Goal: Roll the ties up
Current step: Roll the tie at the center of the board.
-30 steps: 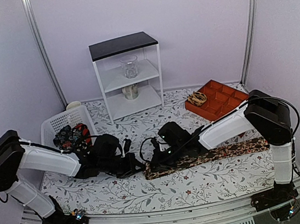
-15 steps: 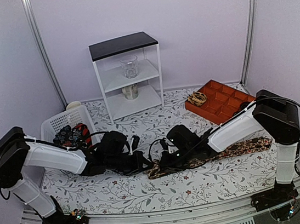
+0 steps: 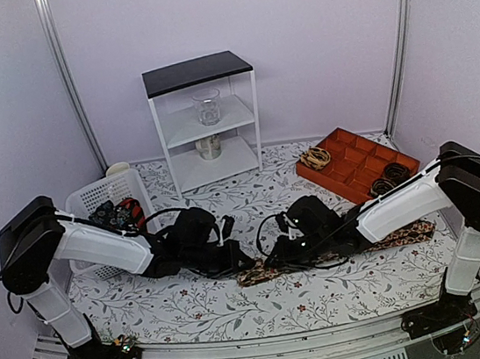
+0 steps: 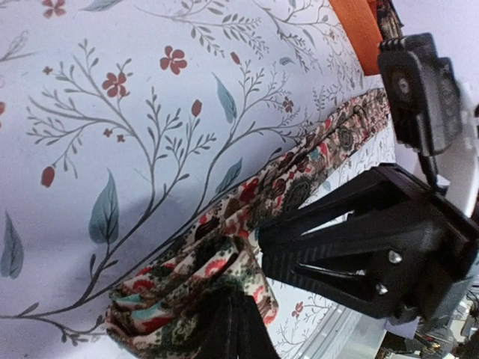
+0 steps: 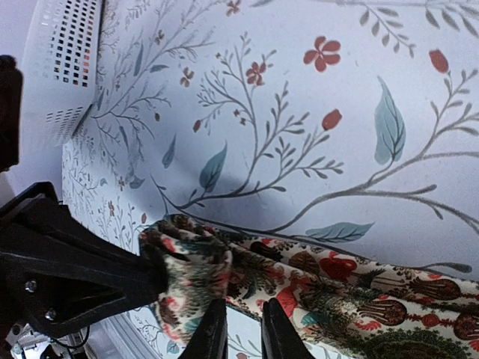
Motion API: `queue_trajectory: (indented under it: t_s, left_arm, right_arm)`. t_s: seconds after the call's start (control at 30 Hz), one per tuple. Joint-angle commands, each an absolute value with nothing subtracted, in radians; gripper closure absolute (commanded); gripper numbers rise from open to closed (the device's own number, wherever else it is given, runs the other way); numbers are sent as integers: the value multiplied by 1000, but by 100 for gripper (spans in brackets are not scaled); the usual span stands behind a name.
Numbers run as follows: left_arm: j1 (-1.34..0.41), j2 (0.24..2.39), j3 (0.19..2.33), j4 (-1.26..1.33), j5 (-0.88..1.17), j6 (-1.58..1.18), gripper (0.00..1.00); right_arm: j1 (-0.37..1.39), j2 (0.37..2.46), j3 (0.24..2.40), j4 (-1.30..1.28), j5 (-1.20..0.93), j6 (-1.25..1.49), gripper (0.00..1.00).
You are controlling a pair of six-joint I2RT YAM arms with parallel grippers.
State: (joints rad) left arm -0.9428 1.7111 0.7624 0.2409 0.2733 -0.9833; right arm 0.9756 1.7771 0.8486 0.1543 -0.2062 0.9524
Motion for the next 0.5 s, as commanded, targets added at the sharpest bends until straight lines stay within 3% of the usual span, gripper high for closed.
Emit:
queue_trajectory:
  t_s: [0.0, 0.2, 0.47]
  left_arm:
    - [-963, 1777, 823, 252, 290, -960, 100]
    - [-976, 1824, 847, 272, 304, -967, 100]
    - [-978, 1773, 845, 265, 259, -985, 100]
  right_arm:
    - [970, 1704, 827, 185, -178, 956, 78]
    - [971, 1739, 838, 199, -215, 966, 70]
    - [970, 1829, 870, 195, -261, 962, 69]
